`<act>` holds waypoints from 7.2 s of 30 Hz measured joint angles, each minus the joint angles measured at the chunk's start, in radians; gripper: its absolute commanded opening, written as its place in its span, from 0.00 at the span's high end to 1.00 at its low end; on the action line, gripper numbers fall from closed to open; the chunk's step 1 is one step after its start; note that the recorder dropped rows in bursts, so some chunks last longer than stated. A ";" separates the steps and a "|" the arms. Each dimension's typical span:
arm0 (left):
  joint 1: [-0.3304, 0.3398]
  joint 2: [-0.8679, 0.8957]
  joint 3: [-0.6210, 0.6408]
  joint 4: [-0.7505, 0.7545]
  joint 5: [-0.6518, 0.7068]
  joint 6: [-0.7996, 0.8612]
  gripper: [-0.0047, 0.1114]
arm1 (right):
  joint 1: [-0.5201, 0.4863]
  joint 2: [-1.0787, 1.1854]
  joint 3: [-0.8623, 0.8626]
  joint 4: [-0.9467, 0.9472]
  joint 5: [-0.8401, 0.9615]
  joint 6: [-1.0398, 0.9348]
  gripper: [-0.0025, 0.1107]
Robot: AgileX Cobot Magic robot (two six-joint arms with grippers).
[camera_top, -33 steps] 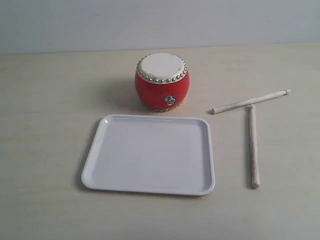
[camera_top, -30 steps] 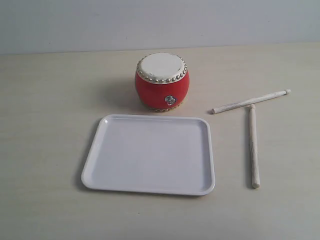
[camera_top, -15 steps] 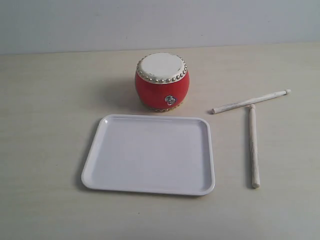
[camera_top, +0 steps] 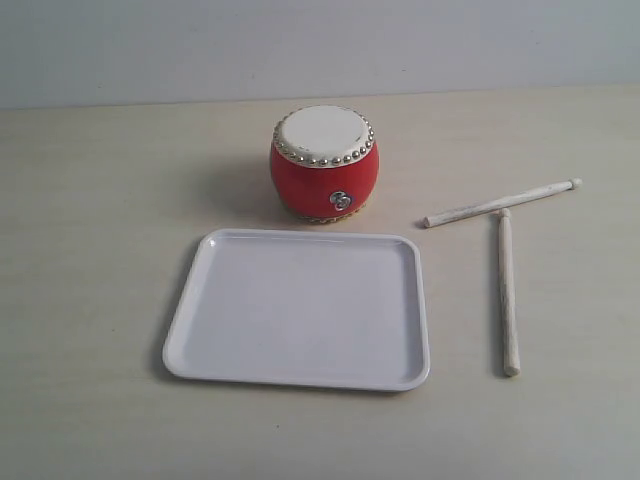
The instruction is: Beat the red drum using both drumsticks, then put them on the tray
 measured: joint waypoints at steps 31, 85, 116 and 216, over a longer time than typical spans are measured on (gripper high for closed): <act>0.000 0.000 0.000 0.000 0.002 0.000 0.96 | 0.000 0.000 0.000 0.213 -0.401 0.405 0.98; 0.000 0.000 0.000 0.000 0.002 0.000 0.96 | 0.034 1.298 -1.005 0.436 0.983 0.045 0.98; 0.000 0.000 0.000 0.000 0.002 0.000 0.96 | 0.350 1.608 -1.009 0.115 0.752 0.438 0.98; 0.000 0.000 0.000 0.000 0.002 0.000 0.96 | 0.321 2.124 -1.326 -0.070 0.335 1.515 0.98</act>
